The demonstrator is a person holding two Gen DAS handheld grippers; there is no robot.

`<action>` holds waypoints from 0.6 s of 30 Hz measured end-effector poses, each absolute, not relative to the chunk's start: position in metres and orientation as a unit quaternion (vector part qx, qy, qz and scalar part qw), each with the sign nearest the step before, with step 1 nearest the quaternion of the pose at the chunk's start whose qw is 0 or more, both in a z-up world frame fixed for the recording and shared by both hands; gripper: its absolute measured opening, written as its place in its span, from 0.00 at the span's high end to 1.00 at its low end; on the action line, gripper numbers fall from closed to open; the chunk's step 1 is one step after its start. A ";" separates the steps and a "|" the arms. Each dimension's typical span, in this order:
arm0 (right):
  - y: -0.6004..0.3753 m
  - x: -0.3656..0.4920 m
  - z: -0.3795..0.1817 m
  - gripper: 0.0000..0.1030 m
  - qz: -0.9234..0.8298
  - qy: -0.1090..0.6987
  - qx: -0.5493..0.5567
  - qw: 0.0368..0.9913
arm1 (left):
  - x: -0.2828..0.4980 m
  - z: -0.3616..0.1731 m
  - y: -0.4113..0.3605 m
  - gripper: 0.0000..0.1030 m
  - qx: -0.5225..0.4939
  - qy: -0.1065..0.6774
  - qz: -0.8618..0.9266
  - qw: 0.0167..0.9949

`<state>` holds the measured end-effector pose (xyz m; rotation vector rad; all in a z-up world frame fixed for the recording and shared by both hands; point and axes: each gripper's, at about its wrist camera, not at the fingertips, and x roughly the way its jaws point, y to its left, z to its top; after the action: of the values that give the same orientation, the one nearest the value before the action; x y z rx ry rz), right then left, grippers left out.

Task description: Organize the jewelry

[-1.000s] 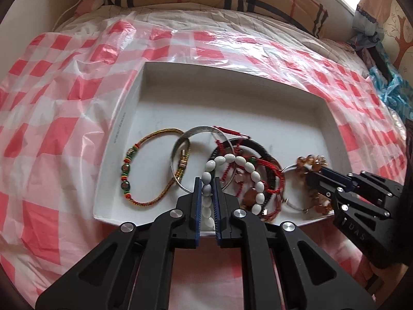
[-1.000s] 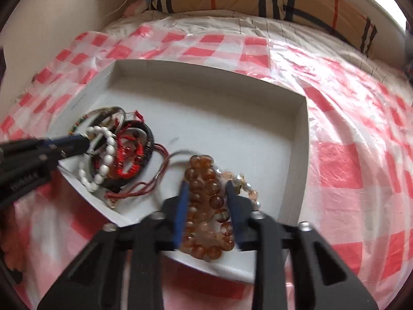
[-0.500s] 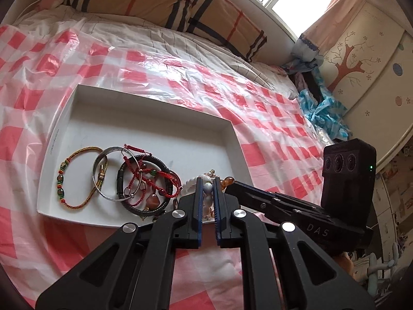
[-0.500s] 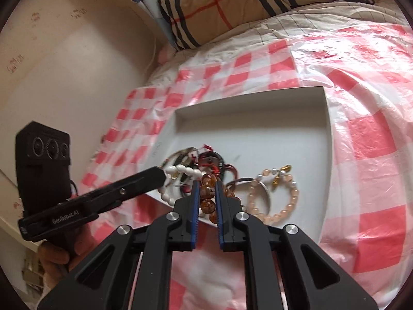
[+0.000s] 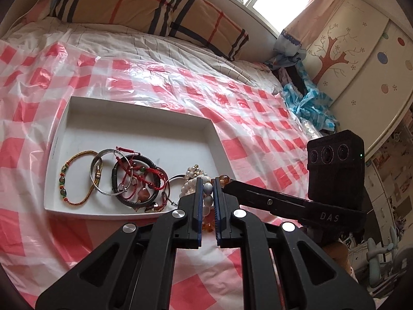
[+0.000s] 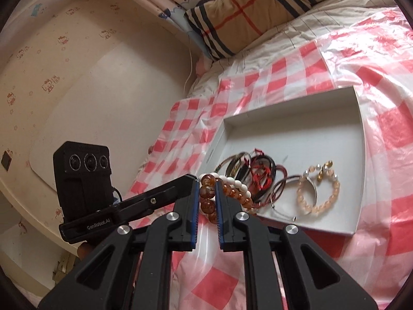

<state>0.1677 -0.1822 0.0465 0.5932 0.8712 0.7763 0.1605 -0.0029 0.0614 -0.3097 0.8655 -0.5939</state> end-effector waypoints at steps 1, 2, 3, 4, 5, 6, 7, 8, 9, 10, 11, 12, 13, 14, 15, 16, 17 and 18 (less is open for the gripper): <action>-0.180 0.167 0.045 0.88 0.361 0.408 0.273 0.793 | 0.160 0.061 -0.002 0.93 -0.144 0.414 -0.281 0.854; -0.180 0.166 0.044 0.88 0.362 0.410 0.272 0.792 | 0.159 0.061 -0.001 0.93 -0.142 0.415 -0.281 0.854; -0.179 0.166 0.044 0.88 0.363 0.411 0.274 0.790 | 0.158 0.061 0.000 0.93 -0.142 0.415 -0.281 0.853; -0.179 0.166 0.043 0.88 0.365 0.410 0.278 0.788 | 0.158 0.061 0.001 0.93 -0.143 0.415 -0.282 0.853; -0.179 0.167 0.043 0.88 0.370 0.409 0.283 0.785 | 0.157 0.062 0.002 0.93 -0.144 0.415 -0.283 0.853; -0.180 0.167 0.042 0.88 0.373 0.407 0.287 0.783 | 0.157 0.062 0.002 0.93 -0.144 0.415 -0.284 0.852; -0.182 0.167 0.042 0.88 0.377 0.406 0.291 0.780 | 0.157 0.062 0.002 0.93 -0.145 0.416 -0.286 0.851; -0.183 0.168 0.042 0.88 0.380 0.405 0.295 0.777 | 0.157 0.062 0.002 0.93 -0.146 0.417 -0.288 0.850; -0.184 0.168 0.041 0.88 0.383 0.404 0.300 0.774 | 0.158 0.062 0.002 0.93 -0.145 0.418 -0.289 0.849; -0.185 0.168 0.041 0.88 0.387 0.403 0.306 0.771 | 0.157 0.061 0.001 0.93 -0.144 0.419 -0.291 0.848; -0.186 0.169 0.040 0.88 0.391 0.402 0.310 0.768 | 0.157 0.061 0.002 0.93 -0.143 0.420 -0.293 0.847; -0.187 0.169 0.041 0.88 0.395 0.401 0.313 0.765 | 0.156 0.061 0.002 0.93 -0.143 0.421 -0.294 0.846; -0.187 0.169 0.041 0.88 0.398 0.400 0.314 0.763 | 0.156 0.061 0.003 0.93 -0.143 0.422 -0.295 0.845; -0.187 0.169 0.041 0.88 0.401 0.400 0.316 0.762 | 0.156 0.061 0.003 0.93 -0.145 0.422 -0.297 0.844; -0.187 0.169 0.041 0.88 0.402 0.400 0.317 0.760 | 0.156 0.061 0.004 0.93 -0.149 0.421 -0.298 0.844; -0.187 0.170 0.040 0.88 0.401 0.400 0.318 0.760 | 0.157 0.061 0.005 0.93 -0.154 0.420 -0.299 0.843; -0.187 0.170 0.040 0.88 0.401 0.401 0.318 0.760 | 0.157 0.061 0.005 0.93 -0.156 0.420 -0.299 0.842; -0.187 0.170 0.039 0.88 0.400 0.402 0.318 0.759 | 0.158 0.061 0.005 0.93 -0.158 0.420 -0.300 0.842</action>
<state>0.1705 -0.1873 0.0394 0.6933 0.8762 0.8717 0.1577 0.0049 0.0609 -0.3347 0.8866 -0.6329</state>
